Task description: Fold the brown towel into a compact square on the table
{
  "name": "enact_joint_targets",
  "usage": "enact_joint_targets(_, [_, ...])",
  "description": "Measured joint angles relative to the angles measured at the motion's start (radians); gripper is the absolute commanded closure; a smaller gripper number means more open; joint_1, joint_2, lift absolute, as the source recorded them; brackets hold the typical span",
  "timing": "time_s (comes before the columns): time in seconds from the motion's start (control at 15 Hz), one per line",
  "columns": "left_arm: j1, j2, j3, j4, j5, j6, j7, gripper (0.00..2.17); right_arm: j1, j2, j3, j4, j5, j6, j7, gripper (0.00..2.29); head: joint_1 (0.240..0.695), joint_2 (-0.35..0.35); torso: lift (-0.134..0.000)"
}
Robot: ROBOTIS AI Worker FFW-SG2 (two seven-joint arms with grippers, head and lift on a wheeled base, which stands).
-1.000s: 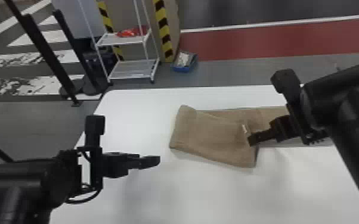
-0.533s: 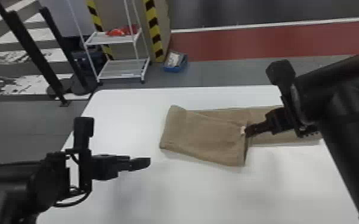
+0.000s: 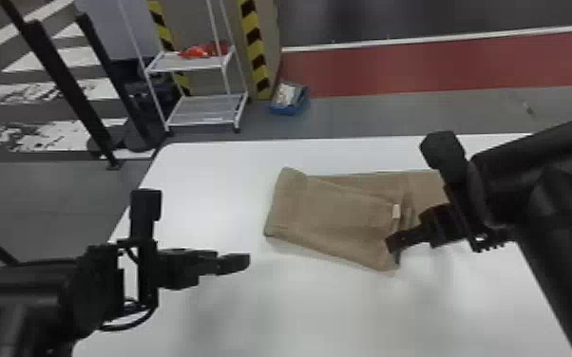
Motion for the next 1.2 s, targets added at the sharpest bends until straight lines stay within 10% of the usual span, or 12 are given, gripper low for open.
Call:
enact_joint_targets(0.4, [0.0, 0.002, -0.005, 0.001, 0.0, -0.003, 0.0, 0.08, 0.009, 0.0, 0.025, 0.048, -0.038, -0.145, -0.006, 0.53, 0.695, 0.246, -0.128])
enact_joint_targets(0.73, [0.002, 0.003, -0.005, 0.006, 0.0, -0.006, 0.0, 0.08, 0.009, 0.0, 0.032, 0.049, -0.053, -0.193, -0.003, 1.49, 0.695, 0.258, -0.128])
enact_joint_targets(1.2, [0.002, 0.01, -0.002, 0.023, 0.005, -0.025, 0.0, 0.08, 0.027, 0.0, 0.023, 0.035, -0.054, -0.305, 0.009, 1.65, 0.695, 0.268, -0.128])
